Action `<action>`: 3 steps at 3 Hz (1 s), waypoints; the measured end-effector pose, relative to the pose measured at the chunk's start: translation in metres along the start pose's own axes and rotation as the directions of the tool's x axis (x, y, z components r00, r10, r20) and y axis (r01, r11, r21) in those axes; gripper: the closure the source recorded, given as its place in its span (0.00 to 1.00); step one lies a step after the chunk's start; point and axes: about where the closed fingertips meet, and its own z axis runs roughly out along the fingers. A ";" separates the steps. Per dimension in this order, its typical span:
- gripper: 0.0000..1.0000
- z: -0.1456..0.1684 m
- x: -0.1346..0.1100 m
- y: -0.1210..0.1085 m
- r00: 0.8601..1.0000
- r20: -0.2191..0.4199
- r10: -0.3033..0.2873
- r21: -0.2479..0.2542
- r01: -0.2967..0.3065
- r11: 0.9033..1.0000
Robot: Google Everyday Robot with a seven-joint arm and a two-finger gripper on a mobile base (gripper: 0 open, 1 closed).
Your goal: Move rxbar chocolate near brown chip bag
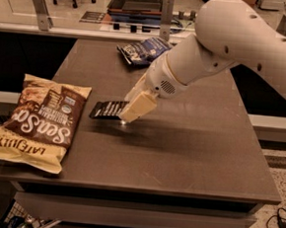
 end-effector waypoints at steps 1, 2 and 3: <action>0.82 0.000 -0.001 0.001 1.000 -0.001 -0.002 -0.001 0.002 1.000; 0.59 0.000 -0.003 0.002 1.000 -0.001 -0.005 -0.001 0.005 1.000; 0.36 0.000 -0.004 0.003 1.000 -0.002 -0.008 -0.002 0.008 1.000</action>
Offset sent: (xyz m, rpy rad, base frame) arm -0.0006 0.0014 0.0004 -0.0012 -0.0002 0.0015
